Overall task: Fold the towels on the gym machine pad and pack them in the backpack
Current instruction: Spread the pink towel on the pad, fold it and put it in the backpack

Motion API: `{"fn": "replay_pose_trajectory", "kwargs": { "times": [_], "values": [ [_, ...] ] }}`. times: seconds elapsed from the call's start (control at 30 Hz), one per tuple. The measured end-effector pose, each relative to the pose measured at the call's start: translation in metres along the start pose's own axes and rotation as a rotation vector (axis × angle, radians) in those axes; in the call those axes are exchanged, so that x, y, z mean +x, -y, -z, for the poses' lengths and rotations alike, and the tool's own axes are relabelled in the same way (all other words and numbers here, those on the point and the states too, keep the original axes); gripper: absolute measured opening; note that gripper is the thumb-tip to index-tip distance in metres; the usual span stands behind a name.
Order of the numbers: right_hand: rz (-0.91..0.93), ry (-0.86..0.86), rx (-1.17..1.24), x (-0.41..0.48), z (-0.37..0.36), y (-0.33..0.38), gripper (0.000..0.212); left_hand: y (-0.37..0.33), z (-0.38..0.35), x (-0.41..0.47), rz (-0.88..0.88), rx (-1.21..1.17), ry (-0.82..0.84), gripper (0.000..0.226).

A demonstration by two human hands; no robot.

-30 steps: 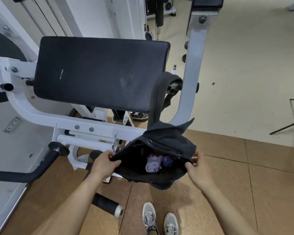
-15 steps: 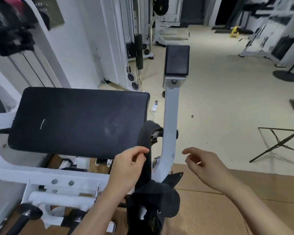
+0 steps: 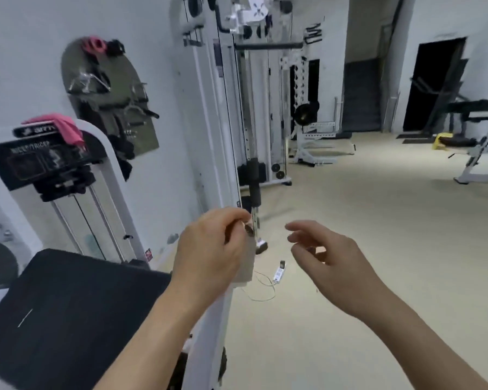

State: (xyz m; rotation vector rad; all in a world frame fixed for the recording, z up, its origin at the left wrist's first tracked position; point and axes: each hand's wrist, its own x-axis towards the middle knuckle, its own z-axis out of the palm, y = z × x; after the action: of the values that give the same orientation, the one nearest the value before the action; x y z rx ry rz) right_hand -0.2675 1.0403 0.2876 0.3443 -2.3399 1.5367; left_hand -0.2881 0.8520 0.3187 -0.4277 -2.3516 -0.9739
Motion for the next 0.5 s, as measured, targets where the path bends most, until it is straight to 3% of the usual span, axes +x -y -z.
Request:
{"fn": "replay_pose_trajectory", "kwargs": {
  "times": [0.13,0.23,0.33,0.5],
  "values": [
    [-0.116,0.020,0.244,0.069,0.045,-0.022,0.025,-0.042,-0.054,0.052,0.072,-0.051,0.001,0.022],
    [-0.356,0.050,0.574,0.108,0.072,-0.053,0.021,-0.057,-0.107,0.074,0.272,-0.390,0.026,0.026],
    [-0.448,0.029,0.725,0.140,0.089,-0.098,0.021,-0.051,-0.167,0.089,0.473,-0.695,0.003,0.025],
    [-0.618,0.012,0.959,0.199,0.085,-0.173,0.027,0.008,-0.257,0.118,0.937,-1.231,-0.188,0.021]
  ]
}}
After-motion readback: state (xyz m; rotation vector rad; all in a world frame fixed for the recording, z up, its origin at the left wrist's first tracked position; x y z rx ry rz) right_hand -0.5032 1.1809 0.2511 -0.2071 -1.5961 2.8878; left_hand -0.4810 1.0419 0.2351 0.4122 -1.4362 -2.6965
